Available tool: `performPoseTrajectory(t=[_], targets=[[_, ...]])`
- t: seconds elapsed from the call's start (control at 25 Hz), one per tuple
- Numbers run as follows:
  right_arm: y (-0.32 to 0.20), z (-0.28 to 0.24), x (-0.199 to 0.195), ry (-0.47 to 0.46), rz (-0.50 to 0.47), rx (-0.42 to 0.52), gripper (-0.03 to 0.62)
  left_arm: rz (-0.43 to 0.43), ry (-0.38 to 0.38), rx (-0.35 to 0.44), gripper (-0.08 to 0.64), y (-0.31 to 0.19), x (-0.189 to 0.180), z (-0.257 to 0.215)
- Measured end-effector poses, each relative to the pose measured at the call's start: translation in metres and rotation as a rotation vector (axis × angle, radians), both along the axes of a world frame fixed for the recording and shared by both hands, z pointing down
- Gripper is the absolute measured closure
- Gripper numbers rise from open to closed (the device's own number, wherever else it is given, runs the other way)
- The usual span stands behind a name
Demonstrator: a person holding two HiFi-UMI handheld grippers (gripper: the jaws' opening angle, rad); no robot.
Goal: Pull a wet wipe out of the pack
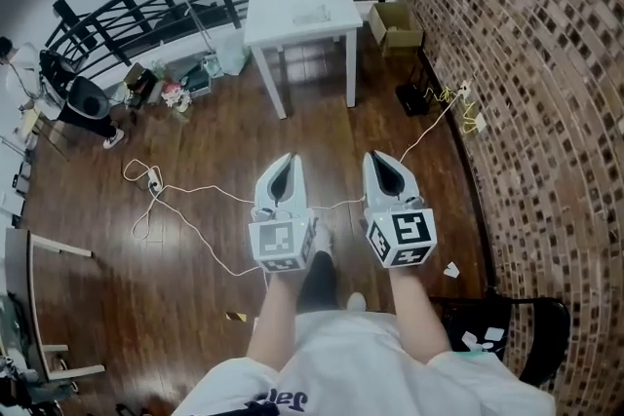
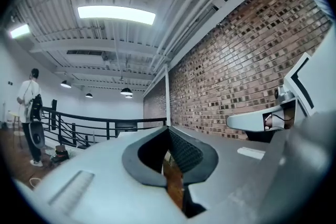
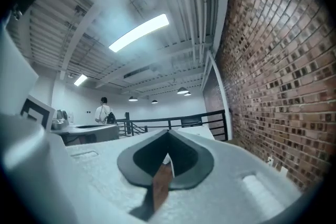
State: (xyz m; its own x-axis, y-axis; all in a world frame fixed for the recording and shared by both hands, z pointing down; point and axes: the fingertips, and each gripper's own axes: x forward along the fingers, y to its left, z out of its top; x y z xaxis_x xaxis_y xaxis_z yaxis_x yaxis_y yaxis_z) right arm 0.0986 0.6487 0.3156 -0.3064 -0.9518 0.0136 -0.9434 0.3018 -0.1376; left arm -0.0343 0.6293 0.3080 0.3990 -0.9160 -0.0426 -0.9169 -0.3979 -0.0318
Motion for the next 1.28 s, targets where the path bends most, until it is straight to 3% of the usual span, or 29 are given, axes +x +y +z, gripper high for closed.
performPoseTrajectory(t=[0.08,0.2,0.4,0.48,0.64,0.96,1.12,1.28], targets=[[-0.036,0.001,-0.003,-0.018,-0.020,-0.003,0.603,0.024,0.034,-0.022,0.545,-0.041,0.003,0.003],[-0.105,-0.007,-0.009,0.038,-0.033,0.004,0.603,0.042,0.086,-0.044,0.545,-0.110,0.005,-0.004],[-0.214,-0.040,-0.040,0.091,-0.059,0.053,0.603,0.058,0.111,0.012,0.545,-0.222,-0.018,-0.032],[-0.242,-0.036,-0.057,0.096,-0.074,0.045,0.603,0.067,0.097,0.032,0.545,-0.252,-0.029,-0.036],[-0.284,-0.017,-0.087,0.122,-0.154,0.000,0.601,0.098,0.141,0.032,0.545,-0.294,-0.039,-0.038],[-0.394,0.002,-0.073,0.081,-0.155,-0.027,0.600,0.089,0.114,-0.017,0.545,-0.389,-0.034,-0.012],[-0.474,0.008,-0.071,0.045,-0.187,-0.020,0.600,0.085,0.073,-0.024,0.545,-0.458,-0.023,-0.002],[-0.566,-0.018,-0.063,0.023,-0.207,0.030,0.601,0.076,0.042,0.004,0.545,-0.543,-0.013,-0.024]])
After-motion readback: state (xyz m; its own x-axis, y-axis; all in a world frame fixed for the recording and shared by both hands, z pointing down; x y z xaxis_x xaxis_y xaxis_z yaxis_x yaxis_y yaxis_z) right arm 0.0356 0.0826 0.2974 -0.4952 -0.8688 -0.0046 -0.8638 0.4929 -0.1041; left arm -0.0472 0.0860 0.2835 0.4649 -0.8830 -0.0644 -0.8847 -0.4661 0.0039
